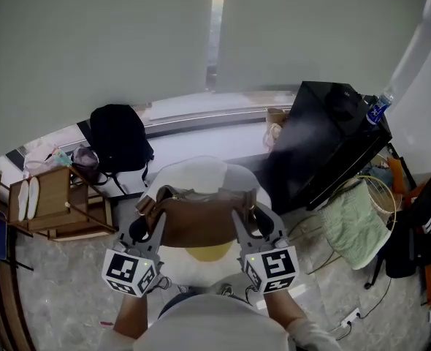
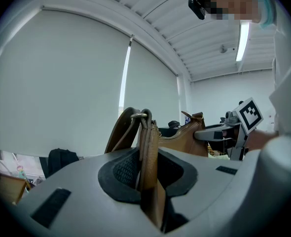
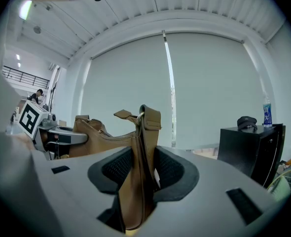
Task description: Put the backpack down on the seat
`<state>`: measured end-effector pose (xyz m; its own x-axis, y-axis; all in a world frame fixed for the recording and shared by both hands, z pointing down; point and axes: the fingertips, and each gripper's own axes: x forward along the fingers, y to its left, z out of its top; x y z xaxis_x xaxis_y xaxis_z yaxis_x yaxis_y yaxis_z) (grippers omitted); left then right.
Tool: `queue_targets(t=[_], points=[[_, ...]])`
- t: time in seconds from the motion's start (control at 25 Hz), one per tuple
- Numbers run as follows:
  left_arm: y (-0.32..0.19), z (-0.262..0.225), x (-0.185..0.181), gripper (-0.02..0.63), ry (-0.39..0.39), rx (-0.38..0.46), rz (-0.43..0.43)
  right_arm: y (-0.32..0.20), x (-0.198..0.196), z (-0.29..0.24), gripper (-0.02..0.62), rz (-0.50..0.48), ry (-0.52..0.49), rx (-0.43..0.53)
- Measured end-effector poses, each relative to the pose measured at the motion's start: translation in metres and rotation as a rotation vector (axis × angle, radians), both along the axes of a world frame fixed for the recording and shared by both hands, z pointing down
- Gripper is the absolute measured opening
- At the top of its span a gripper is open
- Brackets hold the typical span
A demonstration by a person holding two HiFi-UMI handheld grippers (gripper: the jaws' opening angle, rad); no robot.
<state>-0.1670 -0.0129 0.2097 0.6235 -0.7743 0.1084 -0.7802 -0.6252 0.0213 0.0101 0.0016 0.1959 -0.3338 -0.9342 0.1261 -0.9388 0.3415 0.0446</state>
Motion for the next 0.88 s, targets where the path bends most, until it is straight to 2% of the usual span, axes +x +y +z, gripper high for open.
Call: queue_targets(t=[0.4,0.68,0.88], points=[[-0.043,0.007,-0.043,0.087,-0.016,0.011,0.075,-0.031,-0.044,0.012,0.165,0.075,-0.016,0.002],[-0.059,0.021,-0.04,0.087,-0.008,-0.013,0.052,-0.052,-0.042,0.023,0.166,0.042,-0.008,-0.029],[-0.073,0.023,-0.017,0.087,-0.001,-0.01,0.021,-0.07,-0.017,0.025,0.165,0.01,-0.009,-0.031]])
